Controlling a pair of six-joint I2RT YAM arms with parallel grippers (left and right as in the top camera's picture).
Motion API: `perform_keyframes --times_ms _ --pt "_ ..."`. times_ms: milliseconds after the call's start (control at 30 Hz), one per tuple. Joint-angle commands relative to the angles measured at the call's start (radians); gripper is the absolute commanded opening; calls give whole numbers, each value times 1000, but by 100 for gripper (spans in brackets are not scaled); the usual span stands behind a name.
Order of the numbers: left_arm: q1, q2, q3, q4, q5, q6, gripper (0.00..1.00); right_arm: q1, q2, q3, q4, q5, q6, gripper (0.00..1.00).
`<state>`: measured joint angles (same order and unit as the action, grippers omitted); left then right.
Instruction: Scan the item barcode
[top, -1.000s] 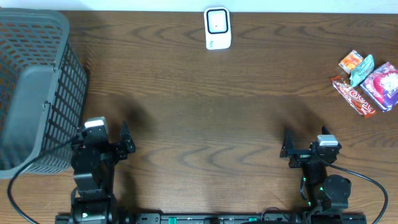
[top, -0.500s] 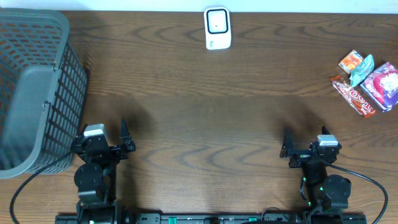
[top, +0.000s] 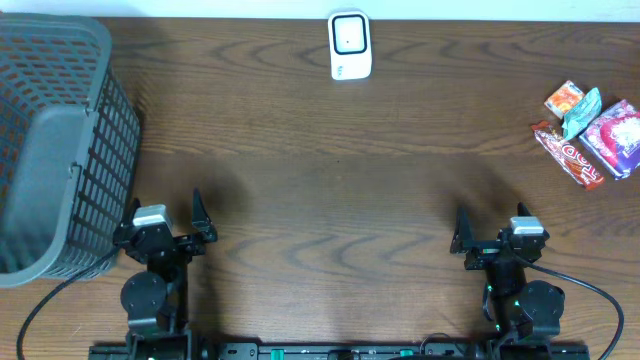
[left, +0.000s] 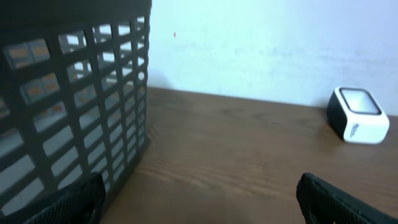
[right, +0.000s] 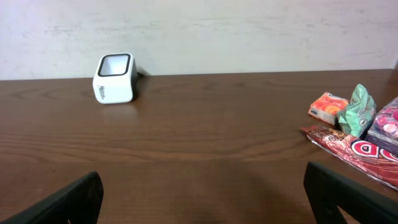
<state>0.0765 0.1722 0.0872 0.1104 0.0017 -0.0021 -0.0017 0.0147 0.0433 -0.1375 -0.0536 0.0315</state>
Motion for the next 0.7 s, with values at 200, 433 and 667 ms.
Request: perform_keyframes --times_ms 200,433,667 --pt "-11 -60 -83 131 10 9 98 -5 -7 -8 1 -2 -21 99" --pt "-11 -136 -83 107 10 9 98 -5 -7 -8 1 -2 -21 99" --pt "-11 -171 -83 -35 10 9 98 -5 -7 -8 1 -2 -21 99"
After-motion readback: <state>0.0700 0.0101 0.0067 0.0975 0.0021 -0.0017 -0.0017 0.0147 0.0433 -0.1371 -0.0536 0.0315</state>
